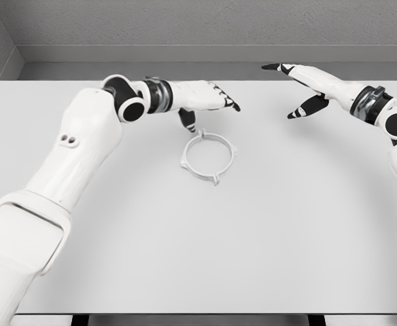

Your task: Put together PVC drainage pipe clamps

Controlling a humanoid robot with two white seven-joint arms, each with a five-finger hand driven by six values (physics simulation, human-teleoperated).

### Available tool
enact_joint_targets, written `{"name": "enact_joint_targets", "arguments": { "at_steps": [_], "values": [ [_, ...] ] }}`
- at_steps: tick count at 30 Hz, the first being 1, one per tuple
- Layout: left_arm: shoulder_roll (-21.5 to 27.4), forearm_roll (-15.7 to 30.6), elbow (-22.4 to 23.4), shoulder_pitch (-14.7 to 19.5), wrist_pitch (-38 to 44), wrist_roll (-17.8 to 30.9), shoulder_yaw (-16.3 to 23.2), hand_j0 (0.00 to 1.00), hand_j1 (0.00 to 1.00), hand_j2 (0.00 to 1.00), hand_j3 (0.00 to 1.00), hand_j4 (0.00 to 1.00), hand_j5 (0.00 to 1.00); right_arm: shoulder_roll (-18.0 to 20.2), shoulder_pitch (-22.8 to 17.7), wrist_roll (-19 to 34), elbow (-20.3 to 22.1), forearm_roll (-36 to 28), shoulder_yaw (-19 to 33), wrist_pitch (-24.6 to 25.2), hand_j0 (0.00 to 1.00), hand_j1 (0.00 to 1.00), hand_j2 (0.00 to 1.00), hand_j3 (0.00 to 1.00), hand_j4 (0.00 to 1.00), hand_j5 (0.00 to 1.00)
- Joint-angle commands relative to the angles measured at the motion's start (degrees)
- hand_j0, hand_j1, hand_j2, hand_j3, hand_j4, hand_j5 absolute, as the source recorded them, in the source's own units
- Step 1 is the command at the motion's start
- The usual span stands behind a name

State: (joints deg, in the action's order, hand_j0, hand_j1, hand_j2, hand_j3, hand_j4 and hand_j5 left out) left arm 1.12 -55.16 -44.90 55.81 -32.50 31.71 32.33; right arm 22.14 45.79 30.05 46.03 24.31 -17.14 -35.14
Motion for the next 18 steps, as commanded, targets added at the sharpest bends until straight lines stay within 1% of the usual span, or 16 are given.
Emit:
{"name": "enact_joint_targets", "arguments": {
  "at_steps": [1,2,4,12,14,18],
  "values": [
    [-0.8,-0.8,1.6,0.0,3.6,-4.2,1.0,0.99,0.99,0.99,0.99,0.99,0.99,0.0,0.0,-0.1,0.0,-0.5,0.0,0.1,1.0,1.0,1.0,1.0,1.0,1.0],
    [-0.8,-0.8,2.4,0.0,5.3,-5.2,1.0,1.0,1.0,1.0,1.0,1.0,1.0,0.0,0.0,-0.1,0.0,-0.4,0.0,0.1,1.0,1.0,1.0,1.0,1.0,1.0],
    [-0.6,-0.8,2.6,0.0,5.8,-6.0,0.9,1.0,1.0,1.0,1.0,1.0,1.0,0.0,0.0,0.0,0.1,-0.5,0.0,0.1,1.0,1.0,1.0,1.0,1.0,1.0],
    [0.4,-0.9,2.2,-0.5,4.0,-6.2,1.9,1.0,1.0,1.0,1.0,1.0,1.0,0.0,0.0,0.0,0.0,-0.4,-0.1,0.1,1.0,1.0,1.0,1.0,1.0,1.0],
    [0.4,-0.9,2.2,-0.5,3.7,-6.2,3.0,1.0,1.0,1.0,1.0,1.0,1.0,0.0,-0.1,0.0,0.1,-0.4,-0.1,0.1,1.0,1.0,1.0,1.0,1.0,1.0],
    [0.3,-0.9,2.2,-0.9,3.8,-6.2,3.2,1.0,1.0,1.0,1.0,1.0,1.0,0.0,-0.2,0.0,0.1,-0.5,-0.1,0.1,1.0,1.0,1.0,1.0,1.0,1.0]
  ]
}}
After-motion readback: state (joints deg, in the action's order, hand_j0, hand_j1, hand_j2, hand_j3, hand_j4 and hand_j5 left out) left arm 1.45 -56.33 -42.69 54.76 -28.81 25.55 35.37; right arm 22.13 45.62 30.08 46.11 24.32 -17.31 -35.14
